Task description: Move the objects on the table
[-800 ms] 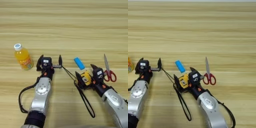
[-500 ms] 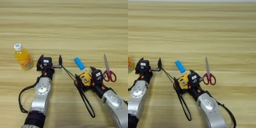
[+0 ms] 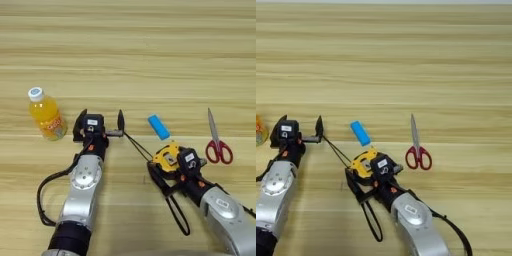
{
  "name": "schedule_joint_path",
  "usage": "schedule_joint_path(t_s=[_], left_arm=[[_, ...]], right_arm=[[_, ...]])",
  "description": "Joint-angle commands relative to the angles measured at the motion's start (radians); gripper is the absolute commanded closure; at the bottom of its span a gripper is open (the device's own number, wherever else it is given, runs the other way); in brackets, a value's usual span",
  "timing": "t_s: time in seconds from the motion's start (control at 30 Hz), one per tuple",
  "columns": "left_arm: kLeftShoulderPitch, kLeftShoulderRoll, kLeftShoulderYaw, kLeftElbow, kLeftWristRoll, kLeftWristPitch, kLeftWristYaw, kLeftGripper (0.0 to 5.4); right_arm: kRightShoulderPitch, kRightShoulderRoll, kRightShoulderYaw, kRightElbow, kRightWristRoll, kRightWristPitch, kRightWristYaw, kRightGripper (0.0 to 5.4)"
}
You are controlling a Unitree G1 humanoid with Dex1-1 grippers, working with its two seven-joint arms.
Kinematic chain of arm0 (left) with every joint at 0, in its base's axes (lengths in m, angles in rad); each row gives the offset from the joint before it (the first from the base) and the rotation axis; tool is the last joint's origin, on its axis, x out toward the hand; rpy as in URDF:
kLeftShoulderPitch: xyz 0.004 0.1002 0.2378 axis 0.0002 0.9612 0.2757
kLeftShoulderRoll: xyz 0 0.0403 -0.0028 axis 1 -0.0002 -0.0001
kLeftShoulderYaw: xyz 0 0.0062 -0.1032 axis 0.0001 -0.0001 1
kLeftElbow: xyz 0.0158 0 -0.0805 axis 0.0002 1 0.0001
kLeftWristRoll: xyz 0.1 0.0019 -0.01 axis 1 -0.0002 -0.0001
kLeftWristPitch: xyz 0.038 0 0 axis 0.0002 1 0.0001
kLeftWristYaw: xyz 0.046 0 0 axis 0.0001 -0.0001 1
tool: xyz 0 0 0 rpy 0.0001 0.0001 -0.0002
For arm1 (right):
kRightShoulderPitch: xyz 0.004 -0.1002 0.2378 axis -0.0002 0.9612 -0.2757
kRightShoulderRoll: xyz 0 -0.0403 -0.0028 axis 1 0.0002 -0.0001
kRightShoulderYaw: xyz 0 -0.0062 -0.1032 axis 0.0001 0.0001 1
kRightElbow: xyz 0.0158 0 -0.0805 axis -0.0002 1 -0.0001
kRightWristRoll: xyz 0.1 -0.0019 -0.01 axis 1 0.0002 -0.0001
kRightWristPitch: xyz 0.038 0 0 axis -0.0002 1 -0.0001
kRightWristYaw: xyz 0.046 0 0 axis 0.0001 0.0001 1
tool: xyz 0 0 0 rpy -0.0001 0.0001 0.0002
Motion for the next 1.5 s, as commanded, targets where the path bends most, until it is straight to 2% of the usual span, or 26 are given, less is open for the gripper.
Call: schedule_joint_path(t_s=[0.03, 0.33, 0.7, 0.87, 1.23, 1.33, 1.5], left_arm=[[-0.004, 0.0, 0.003, -0.008, 0.007, 0.007, 0.005, 0.01], [-0.002, -0.001, 0.006, -0.012, 0.01, 0.009, 0.005, 0.0], [-0.003, -0.001, 0.009, -0.013, 0.011, 0.01, 0.006, 0.0], [-0.003, -0.002, 0.011, -0.014, 0.012, 0.011, 0.007, 0.0], [-0.007, -0.005, 0.01, -0.011, 0.013, 0.011, 0.01, 0.0], [-0.01, -0.004, 0.011, -0.007, 0.013, 0.01, 0.01, 0.0], [-0.013, -0.006, 0.011, -0.005, 0.012, 0.01, 0.01, 0.0]], right_arm=[[-0.006, -0.001, -0.005, 0.008, -0.004, 0.015, -0.002, 0.0], [-0.009, -0.002, -0.008, 0.015, -0.01, 0.018, -0.006, 0.82], [-0.007, -0.002, -0.009, 0.007, -0.007, 0.012, -0.004, 0.85], [-0.003, -0.009, -0.02, -0.058, 0.0, 0.012, -0.006, 0.86], [-0.029, -0.025, -0.124, -0.216, 0.047, 0.067, -0.019, 0.86], [-0.045, -0.031, -0.155, -0.223, 0.055, 0.074, -0.029, 0.86], [-0.096, -0.042, -0.274, -0.162, 0.074, 0.079, -0.077, 0.86]])
